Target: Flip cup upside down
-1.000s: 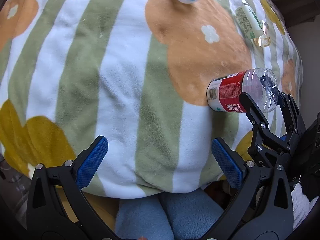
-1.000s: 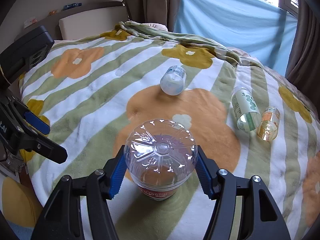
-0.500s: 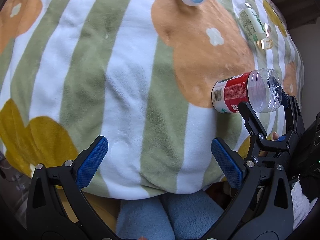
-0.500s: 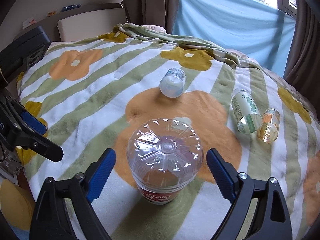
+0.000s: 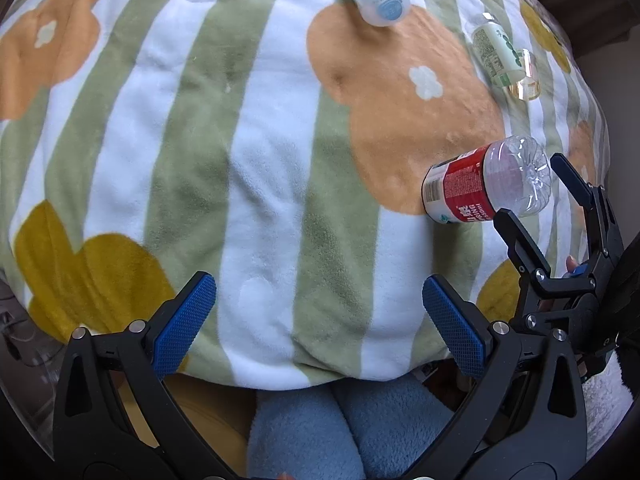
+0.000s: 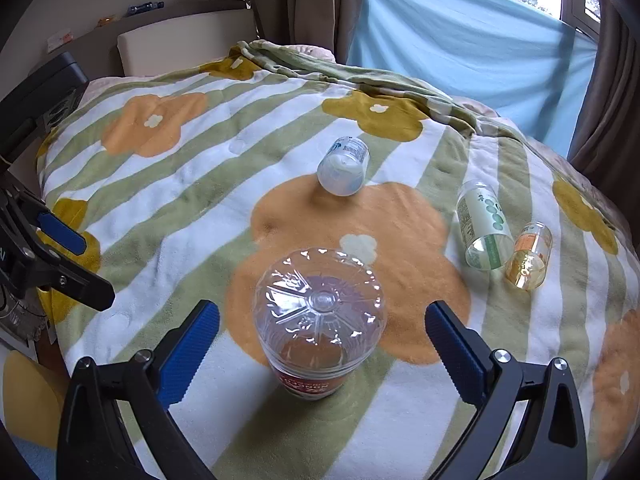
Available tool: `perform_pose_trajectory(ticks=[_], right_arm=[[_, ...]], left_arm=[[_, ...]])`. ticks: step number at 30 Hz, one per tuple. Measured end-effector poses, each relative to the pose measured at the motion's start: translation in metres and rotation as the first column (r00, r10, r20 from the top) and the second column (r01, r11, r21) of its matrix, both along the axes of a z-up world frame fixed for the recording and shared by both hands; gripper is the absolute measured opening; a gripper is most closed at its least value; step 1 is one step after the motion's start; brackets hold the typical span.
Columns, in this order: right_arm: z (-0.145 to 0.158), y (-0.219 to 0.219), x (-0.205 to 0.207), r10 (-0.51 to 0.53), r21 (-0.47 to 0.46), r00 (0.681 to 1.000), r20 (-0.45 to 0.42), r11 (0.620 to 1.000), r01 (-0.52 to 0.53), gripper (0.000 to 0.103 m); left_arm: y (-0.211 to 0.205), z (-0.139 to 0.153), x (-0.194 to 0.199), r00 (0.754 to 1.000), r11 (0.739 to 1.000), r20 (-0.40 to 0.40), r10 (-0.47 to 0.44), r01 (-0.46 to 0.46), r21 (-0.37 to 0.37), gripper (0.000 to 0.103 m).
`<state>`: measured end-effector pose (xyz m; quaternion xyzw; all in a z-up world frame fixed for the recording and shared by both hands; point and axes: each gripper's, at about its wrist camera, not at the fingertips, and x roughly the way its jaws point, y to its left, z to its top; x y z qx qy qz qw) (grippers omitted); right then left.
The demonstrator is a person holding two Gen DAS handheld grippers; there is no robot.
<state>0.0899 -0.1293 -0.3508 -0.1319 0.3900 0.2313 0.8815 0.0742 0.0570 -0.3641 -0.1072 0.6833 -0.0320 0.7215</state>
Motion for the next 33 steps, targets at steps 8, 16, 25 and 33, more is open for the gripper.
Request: perform_pose_trajectory(ticks=[8,16,25,33], right_arm=[[0.093,-0.009,-0.014,0.008,0.04,1.0,0.026,0.999,-0.009,0.102],[0.233,-0.037,-0.028,-0.156,0.15,0.983,0.097,0.979,0.141,0.102],[0.341,-0.072,-0.048,-0.516,0.256,0.846,0.131,0.842,0.475,0.102],[0.359,-0.066,-0.071,-0.573,0.244,0.762,0.301,0.819,0.519,0.102]], left_arm=[[-0.02,0.083,0.008,0.988,0.996,0.126,-0.092,0.089,0.033,0.103],[-0.041,0.228,0.015,0.9,0.989,0.411,-0.146,0.143,0.037,0.103],[-0.044,0.364,-0.021,0.622,0.986,0.769,-0.144,0.025,0.164,0.103],[-0.029,0.387,-0.053,0.487,0.99,0.868,-0.098,-0.04,0.134,0.103]])
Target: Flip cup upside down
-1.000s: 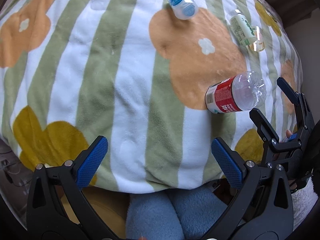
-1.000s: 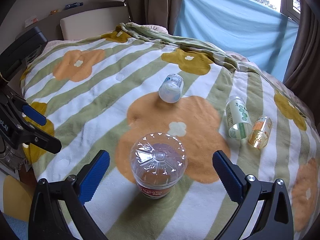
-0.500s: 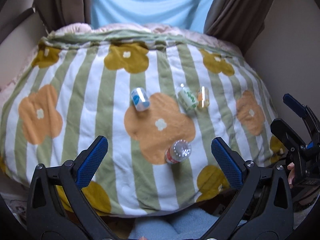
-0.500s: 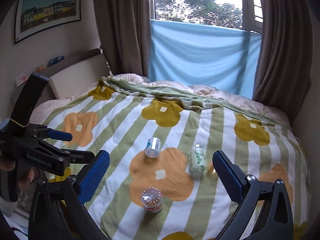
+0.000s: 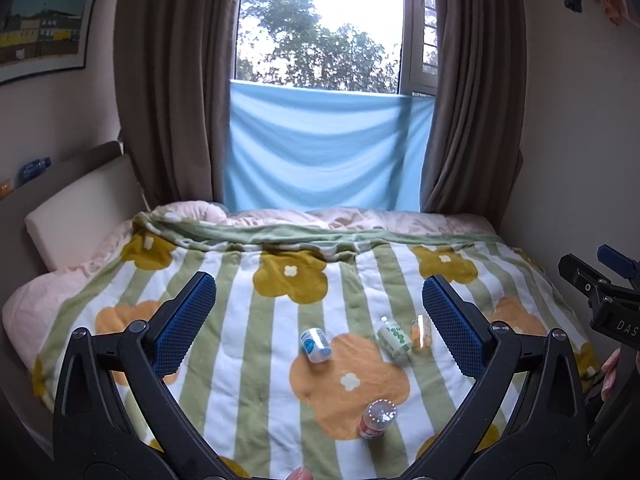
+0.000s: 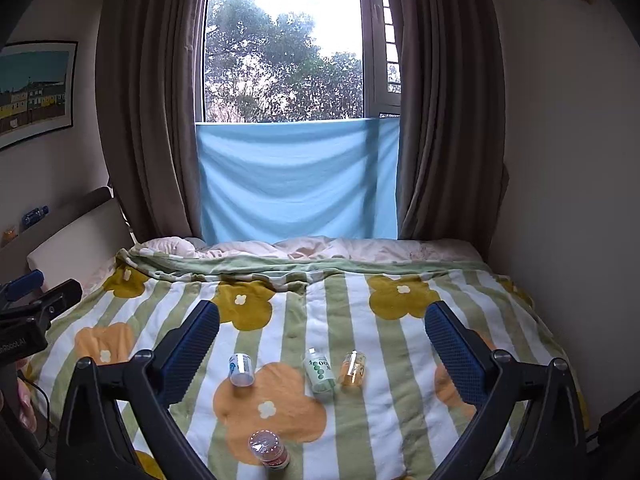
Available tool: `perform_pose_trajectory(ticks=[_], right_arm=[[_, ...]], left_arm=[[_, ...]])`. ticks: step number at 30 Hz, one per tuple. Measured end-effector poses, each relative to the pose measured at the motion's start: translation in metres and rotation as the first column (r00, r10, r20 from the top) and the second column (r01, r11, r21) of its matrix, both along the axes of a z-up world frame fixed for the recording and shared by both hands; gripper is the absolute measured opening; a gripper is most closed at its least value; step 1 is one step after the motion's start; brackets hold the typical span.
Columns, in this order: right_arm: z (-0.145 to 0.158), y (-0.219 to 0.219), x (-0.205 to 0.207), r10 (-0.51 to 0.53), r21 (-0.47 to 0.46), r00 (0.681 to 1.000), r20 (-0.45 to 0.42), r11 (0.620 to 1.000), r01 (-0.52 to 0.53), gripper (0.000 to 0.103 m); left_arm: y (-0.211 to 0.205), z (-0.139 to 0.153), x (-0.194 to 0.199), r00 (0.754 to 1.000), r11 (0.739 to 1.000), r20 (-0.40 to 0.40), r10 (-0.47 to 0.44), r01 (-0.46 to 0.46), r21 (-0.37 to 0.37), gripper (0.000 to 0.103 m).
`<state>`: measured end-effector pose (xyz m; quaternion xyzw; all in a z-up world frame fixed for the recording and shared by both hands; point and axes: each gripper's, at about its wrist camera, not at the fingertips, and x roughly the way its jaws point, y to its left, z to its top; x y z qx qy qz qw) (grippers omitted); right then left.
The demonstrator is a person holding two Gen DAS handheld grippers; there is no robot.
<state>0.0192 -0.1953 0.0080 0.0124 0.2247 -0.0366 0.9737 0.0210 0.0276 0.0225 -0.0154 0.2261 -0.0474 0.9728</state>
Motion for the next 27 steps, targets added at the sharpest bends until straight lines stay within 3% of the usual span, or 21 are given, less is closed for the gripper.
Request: perform_pose_trajectory(ticks=[27], right_arm=[[-0.004,0.01,-0.004,-0.027,-0.013,0.999,0.018,1.0,0.027,0.102]], left_arm=[[-0.006,-0.008,0.005,0.999,0.998,-0.005,-0.046,0.046,0.043,0.103]])
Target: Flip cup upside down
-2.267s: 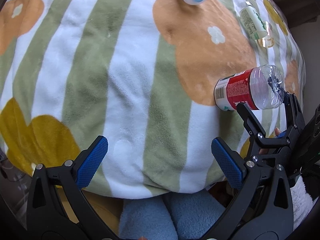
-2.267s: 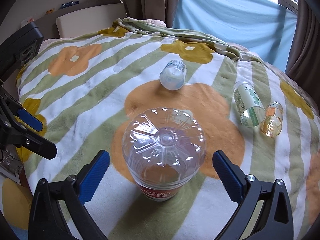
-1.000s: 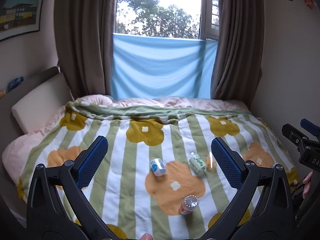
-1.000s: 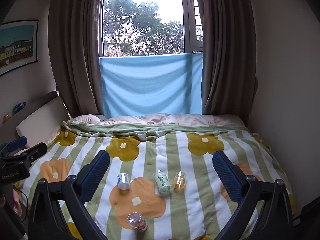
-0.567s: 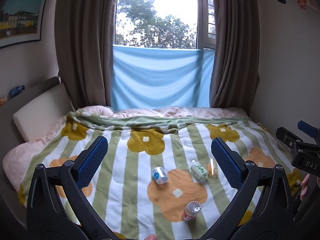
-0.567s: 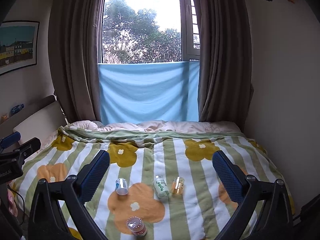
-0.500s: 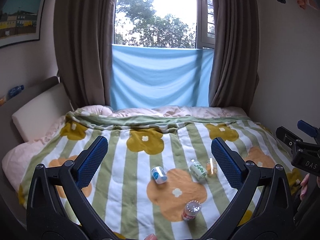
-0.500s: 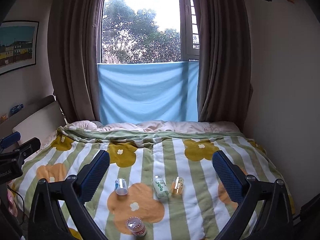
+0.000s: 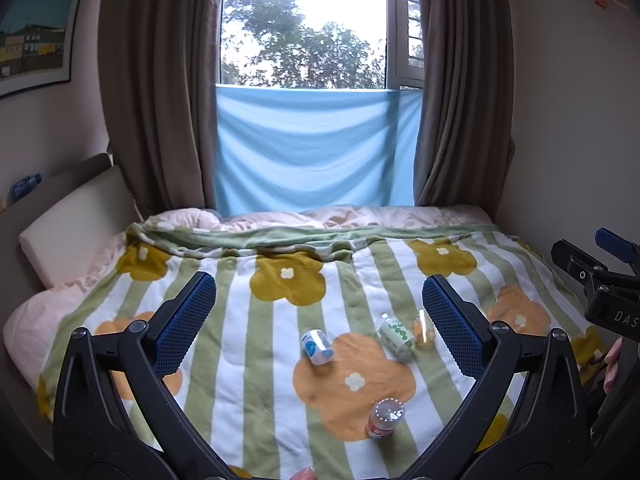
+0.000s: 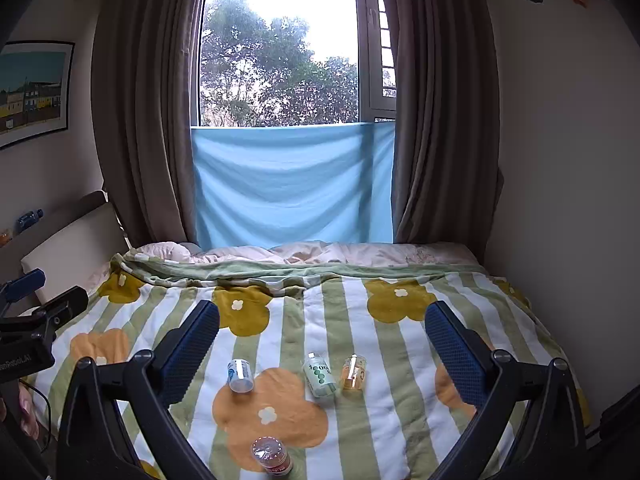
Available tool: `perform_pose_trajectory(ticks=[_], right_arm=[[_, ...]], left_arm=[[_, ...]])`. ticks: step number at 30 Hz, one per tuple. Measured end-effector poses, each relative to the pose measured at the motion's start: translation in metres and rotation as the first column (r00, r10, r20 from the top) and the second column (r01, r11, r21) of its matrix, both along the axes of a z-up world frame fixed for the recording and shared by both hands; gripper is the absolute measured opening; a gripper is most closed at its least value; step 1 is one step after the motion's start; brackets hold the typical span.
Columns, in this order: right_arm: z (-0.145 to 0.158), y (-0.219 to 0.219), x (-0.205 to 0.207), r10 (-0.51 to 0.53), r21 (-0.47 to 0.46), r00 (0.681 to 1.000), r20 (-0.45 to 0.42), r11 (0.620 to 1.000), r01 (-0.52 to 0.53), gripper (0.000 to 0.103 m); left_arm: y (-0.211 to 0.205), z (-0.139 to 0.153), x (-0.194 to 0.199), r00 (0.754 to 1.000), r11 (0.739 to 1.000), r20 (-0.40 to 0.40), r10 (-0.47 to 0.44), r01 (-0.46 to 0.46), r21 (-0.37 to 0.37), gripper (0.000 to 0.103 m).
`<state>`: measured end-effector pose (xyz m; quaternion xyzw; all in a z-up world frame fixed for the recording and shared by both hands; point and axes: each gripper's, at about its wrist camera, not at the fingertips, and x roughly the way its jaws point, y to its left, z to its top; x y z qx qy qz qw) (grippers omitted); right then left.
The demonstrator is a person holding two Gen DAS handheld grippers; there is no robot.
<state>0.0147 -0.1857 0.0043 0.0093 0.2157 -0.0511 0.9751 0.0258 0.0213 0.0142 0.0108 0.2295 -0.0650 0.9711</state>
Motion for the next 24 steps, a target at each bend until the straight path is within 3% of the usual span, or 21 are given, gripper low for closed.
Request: perform_pose_trajectory(ticks=[10,24], right_arm=[[-0.0014,0.0013,0.0055,0.011,0.002,1.0,-0.007,1.0,-0.011,0.102],[-0.0016,0.0032,0.0048,0.016,0.002,1.0,0.004,1.0,-0.016,0.102]], left_arm=[[0.0012,-0.0001,0.0032,1.0,1.0,-0.011,0.011,-0.011,-0.009,0.103],[-0.001,0.0046,-0.0039,0.998,0.999,0.044,0.036,-0.035,-0.017,0.103]])
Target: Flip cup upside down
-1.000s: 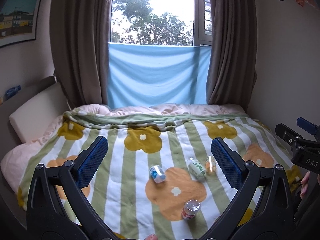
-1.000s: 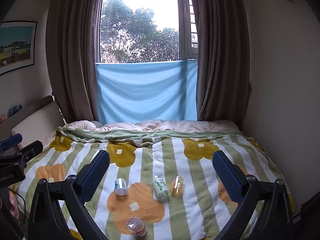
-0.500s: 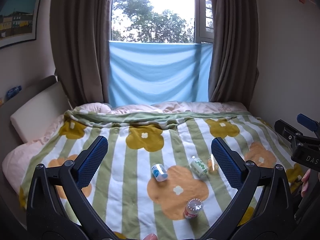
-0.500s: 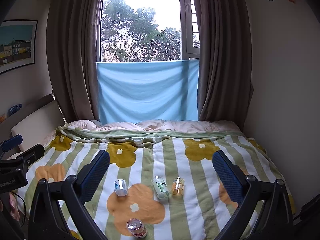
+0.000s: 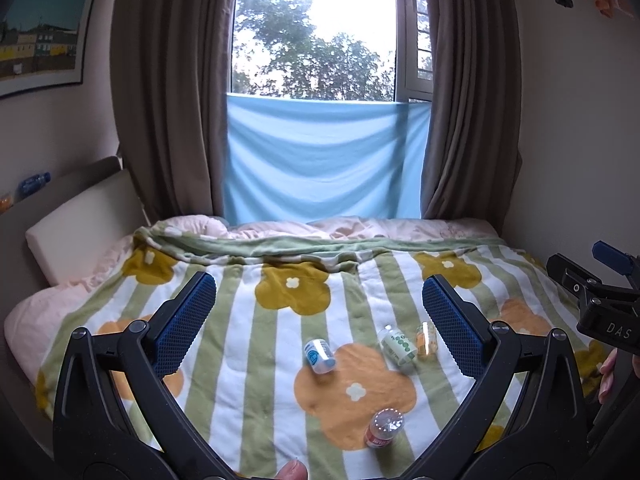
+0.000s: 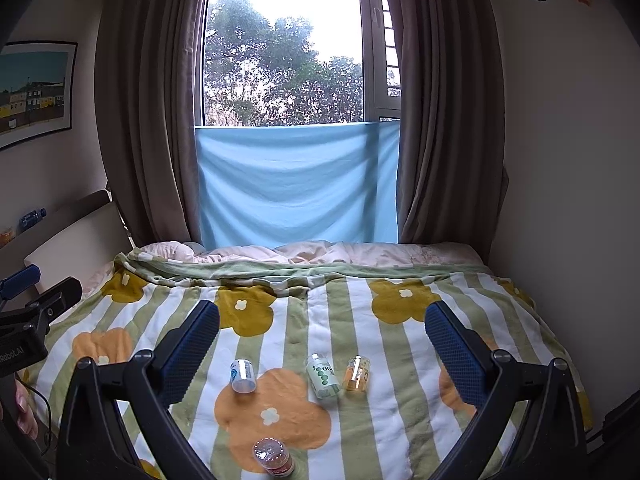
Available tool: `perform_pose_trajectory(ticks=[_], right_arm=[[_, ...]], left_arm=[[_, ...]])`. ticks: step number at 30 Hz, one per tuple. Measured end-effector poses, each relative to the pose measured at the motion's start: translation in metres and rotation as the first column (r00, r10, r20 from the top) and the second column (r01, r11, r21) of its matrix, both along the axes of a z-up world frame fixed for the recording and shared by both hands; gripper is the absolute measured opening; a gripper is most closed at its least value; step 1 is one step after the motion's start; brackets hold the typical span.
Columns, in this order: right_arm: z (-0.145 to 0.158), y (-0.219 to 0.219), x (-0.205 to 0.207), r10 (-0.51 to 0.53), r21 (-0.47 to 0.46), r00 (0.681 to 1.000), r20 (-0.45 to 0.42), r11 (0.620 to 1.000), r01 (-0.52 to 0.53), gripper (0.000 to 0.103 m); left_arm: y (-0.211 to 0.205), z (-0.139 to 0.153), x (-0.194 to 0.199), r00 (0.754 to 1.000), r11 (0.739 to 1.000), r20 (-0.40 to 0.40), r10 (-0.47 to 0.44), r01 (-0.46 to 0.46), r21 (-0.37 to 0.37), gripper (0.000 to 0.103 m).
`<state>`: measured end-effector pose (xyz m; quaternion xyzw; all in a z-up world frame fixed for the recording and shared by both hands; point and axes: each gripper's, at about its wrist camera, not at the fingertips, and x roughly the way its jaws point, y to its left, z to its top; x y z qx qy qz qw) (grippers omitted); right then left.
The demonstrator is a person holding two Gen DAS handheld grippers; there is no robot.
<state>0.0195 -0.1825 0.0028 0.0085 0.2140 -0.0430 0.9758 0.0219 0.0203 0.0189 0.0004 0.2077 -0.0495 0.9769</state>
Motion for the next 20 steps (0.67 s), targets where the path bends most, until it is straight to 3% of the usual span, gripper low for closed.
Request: perform_pose_trajectory(ticks=[20], right_arm=[[0.001,-0.005,-0.007,0.003,-0.021,1.0,0.023,1.0,-0.003,0.102]], left_arm=[[-0.018,0.005,-0.018,0.993,0.996,0.098,0.065,-0.07,0.053,0.103]])
